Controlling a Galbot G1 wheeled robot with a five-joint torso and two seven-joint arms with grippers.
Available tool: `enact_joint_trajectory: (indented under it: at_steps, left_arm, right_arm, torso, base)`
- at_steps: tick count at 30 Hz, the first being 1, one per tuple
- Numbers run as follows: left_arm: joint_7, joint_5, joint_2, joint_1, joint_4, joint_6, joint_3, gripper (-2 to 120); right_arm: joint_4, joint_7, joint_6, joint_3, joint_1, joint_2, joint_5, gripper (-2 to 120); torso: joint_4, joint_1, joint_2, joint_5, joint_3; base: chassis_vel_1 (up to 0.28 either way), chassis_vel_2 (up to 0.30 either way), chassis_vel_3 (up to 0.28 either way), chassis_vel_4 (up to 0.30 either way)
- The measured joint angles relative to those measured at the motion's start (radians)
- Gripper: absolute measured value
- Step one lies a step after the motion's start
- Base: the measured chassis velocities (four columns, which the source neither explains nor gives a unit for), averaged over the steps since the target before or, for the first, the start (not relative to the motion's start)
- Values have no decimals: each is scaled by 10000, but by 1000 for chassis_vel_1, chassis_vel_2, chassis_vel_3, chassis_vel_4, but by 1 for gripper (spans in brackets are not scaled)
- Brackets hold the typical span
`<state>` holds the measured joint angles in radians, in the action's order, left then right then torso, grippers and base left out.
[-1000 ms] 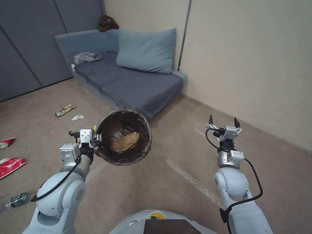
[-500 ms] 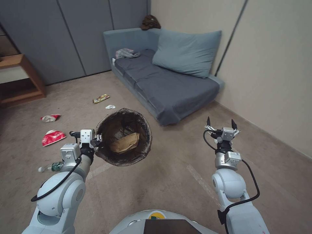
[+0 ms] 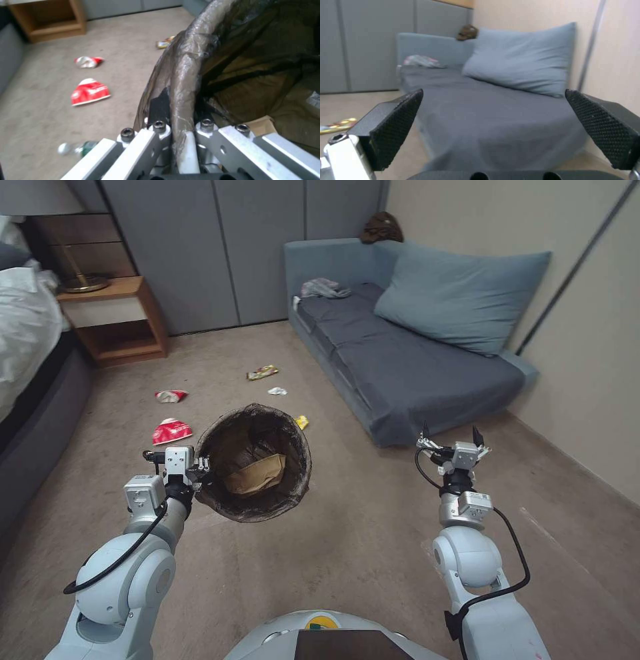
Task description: Pick up the trash bin, then pick up the garbage from the floor and place it into the trash bin.
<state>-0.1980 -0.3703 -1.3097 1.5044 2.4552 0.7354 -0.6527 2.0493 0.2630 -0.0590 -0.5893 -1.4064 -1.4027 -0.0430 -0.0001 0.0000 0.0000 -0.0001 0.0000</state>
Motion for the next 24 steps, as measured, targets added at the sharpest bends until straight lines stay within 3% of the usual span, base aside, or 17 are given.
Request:
enact_joint_trajectory:
  at_steps: [24]
  left_arm:
    - [-16,9,-53,-11,-57,0,-49,0]
  right_arm:
    - [-192,10,-399,110,-182,-225,164,100]
  torso:
    - [2,0,0,1,0]
  base:
    - [119,120,118,119]
